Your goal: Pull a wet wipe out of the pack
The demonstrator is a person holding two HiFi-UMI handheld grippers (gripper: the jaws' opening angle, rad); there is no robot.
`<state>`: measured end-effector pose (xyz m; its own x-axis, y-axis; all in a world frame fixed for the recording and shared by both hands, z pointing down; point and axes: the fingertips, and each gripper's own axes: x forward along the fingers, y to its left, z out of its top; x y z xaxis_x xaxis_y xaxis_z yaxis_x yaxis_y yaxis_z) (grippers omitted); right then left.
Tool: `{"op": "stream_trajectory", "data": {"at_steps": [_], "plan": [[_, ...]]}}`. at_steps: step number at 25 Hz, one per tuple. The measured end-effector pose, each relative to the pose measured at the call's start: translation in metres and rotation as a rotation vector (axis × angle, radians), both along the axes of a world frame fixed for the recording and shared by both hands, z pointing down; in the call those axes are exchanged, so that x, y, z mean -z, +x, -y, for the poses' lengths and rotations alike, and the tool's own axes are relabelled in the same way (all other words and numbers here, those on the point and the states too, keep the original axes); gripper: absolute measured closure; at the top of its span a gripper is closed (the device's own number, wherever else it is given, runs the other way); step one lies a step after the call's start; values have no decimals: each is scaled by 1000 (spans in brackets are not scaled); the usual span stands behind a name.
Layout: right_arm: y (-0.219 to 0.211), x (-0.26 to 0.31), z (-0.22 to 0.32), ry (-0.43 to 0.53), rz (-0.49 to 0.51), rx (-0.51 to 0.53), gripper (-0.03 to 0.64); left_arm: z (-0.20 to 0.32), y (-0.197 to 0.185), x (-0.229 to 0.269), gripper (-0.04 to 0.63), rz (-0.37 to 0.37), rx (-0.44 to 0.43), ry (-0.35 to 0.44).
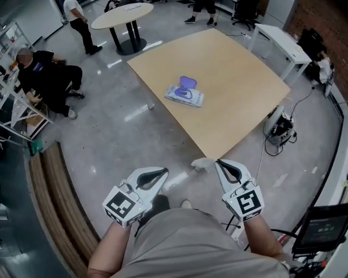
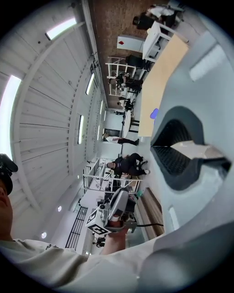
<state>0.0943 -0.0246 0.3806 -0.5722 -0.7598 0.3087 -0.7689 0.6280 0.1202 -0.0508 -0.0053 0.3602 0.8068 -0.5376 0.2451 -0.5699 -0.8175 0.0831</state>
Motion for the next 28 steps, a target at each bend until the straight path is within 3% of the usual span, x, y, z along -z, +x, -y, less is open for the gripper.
{"op": "stream_trajectory", "data": {"at_steps": [6,14,19,24,28], "plan": [[12,-1,-28,3,2,3,614,-28,10,-7,591,3,5,-29],[5,7,-64,-2,-3,-38,614,-46,10,9,591,-7,-50,14],[-28,19,-83,-1,1,-33,614,-68,-27,15,591,-5,-44,30],[-79,21,-123,0,-21,-27,614,-111,-81,13,591,-4,-30,-15],[-119,25,-158,-1,-16,-39,614,-144,-114,15,591,-50,-60,0]]}}
